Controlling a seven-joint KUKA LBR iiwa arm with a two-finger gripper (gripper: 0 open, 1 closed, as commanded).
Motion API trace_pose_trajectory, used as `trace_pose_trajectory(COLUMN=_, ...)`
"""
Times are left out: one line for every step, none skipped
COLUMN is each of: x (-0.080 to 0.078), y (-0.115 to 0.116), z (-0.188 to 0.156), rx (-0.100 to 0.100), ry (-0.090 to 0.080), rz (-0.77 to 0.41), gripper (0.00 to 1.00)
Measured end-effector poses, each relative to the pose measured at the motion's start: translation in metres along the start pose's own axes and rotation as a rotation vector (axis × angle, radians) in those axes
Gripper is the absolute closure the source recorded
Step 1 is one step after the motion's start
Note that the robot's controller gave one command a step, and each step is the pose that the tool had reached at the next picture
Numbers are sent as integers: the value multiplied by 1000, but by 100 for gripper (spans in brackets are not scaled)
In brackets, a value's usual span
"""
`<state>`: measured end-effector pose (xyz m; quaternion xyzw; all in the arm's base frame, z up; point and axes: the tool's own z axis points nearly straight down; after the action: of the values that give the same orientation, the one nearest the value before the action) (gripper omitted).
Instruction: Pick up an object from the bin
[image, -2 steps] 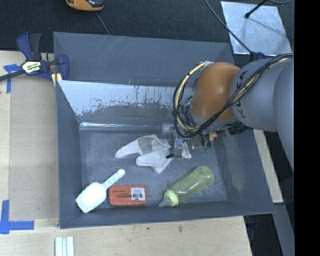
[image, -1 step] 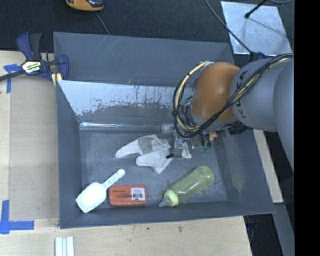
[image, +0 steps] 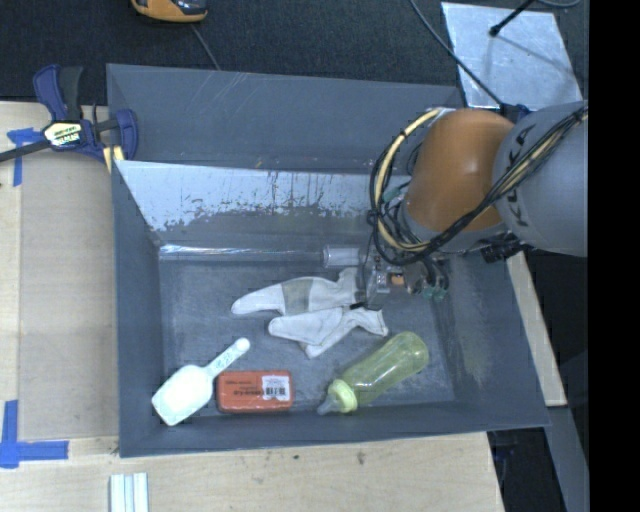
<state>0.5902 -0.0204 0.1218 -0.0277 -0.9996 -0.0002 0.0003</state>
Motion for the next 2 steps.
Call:
trace_pose_trajectory(x=-18, y=31, z=-67, rx=0, ry=-5, rz=-56, gripper=0)
trace_pose_trajectory(x=-18, y=31, z=-67, rx=0, ry=-4, rz=-56, gripper=0)
